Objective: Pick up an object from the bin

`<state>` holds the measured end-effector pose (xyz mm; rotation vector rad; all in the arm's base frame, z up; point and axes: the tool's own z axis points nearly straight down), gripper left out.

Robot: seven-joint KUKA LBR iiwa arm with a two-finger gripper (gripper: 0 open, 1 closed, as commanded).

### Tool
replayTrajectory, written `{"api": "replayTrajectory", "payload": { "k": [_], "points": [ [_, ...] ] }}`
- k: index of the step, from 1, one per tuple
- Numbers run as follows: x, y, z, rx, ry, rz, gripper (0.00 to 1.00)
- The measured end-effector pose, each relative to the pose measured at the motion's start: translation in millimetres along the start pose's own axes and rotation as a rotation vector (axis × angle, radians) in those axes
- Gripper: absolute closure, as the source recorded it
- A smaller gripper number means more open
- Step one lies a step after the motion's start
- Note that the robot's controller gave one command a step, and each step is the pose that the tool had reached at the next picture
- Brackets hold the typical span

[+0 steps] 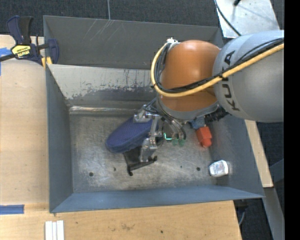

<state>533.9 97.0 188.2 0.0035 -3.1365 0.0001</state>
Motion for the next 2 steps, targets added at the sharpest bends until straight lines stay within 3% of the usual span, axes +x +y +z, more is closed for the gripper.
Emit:
{"api": "replayTrajectory", "payload": {
  "k": [1,2],
  "points": [
    [-27.6,3.3,103.4,-0.014,-0.038,0.280,0.00],
    [-33.2,1.4,97.9,-0.016,-0.060,0.283,1.00]
  ]
}}
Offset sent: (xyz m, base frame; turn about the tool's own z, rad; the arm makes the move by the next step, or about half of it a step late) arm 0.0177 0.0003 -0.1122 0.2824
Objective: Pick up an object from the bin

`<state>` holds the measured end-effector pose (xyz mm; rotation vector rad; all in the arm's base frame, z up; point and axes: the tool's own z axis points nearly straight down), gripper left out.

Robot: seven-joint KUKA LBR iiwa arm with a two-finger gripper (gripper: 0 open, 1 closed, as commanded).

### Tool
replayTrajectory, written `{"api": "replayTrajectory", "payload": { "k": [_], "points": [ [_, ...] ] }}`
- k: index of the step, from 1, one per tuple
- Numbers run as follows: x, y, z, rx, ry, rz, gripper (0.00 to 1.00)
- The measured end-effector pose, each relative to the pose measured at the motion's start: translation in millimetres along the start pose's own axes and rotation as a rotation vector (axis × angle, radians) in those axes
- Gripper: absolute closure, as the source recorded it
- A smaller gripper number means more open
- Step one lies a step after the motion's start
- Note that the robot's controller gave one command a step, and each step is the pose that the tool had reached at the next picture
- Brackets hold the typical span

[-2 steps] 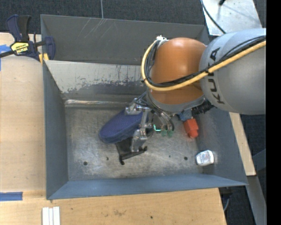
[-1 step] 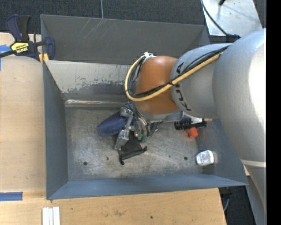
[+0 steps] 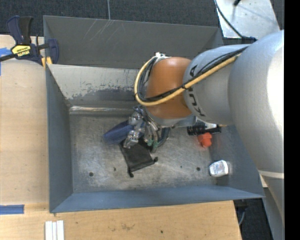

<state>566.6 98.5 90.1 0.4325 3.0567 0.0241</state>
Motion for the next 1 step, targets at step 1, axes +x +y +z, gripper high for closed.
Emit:
{"api": "replayTrajectory", "payload": {
  "k": [1],
  "points": [
    [-32.8,-14.5,-147.0,0.018,0.041,-0.040,1.00]
  ]
}}
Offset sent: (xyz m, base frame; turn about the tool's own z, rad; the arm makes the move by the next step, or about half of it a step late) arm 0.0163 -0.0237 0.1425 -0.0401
